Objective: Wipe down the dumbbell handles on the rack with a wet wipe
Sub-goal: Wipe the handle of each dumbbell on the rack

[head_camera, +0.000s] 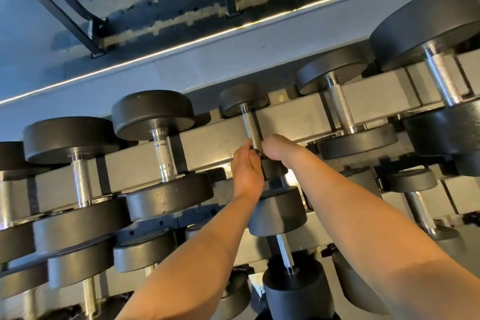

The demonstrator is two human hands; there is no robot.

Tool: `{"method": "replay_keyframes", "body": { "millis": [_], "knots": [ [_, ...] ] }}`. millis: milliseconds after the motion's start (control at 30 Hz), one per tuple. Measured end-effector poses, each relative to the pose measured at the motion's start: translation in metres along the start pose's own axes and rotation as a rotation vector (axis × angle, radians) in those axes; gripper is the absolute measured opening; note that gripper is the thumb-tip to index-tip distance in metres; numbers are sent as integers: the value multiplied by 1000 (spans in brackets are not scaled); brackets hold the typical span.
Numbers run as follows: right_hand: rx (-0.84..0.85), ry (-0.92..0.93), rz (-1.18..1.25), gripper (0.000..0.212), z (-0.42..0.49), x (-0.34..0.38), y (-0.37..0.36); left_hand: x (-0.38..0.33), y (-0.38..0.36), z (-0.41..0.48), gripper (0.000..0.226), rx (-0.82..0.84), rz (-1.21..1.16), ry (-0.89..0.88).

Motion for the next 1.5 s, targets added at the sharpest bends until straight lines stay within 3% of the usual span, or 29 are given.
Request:
{"method": "replay_keyframes", "body": {
  "millis": [167, 433, 567, 667, 733, 800, 967, 1067, 1200, 1367, 1500],
  "knots": [
    [0, -44, -62, 33, 5, -10, -1, 0, 2, 0, 43, -37, 19, 8],
    [-349, 12, -166, 38, -22, -14, 15, 2, 1, -6, 42, -29, 19, 65],
    [-304, 110, 5, 32, -46, -9, 18, -7, 2, -23, 42, 2, 18, 37],
    [-442, 152, -28, 34, -81, -12, 25, -21, 7, -40, 31, 39, 1, -48],
    [-506, 217, 91, 37, -107, -23, 28, -28, 12, -55, 32, 32, 13, -109],
    [-463, 222, 215, 32, -116, -49, 19, -31, 12, -71, 36, 24, 64, -153],
    [-234, -29, 549, 23, -124, -121, -28, -29, -3, -121, 30, 75, 133, -200],
    [-172, -168, 637, 18, -132, -155, -55, -13, -8, -152, 31, 171, 94, -129],
    [-143, -214, 740, 23, -152, -190, -88, -3, -4, -195, 31, 258, 37, -101],
    [-151, -233, 765, 17, -179, -231, -120, 43, -2, -248, 16, 310, 45, 4],
    [-75, -257, 776, 16, -187, -269, -148, 73, -9, -276, 25, 432, 105, 116]
  ]
}}
Point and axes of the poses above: each hand's wrist, its own z-axis towards the middle knuckle, its own y-axis out of the back of the hand, x = y × z, the point moved 10 cm from there along z, towards the middle knuckle, and after that the axes turned 13 degrees about -y, right-handed, at the moved point
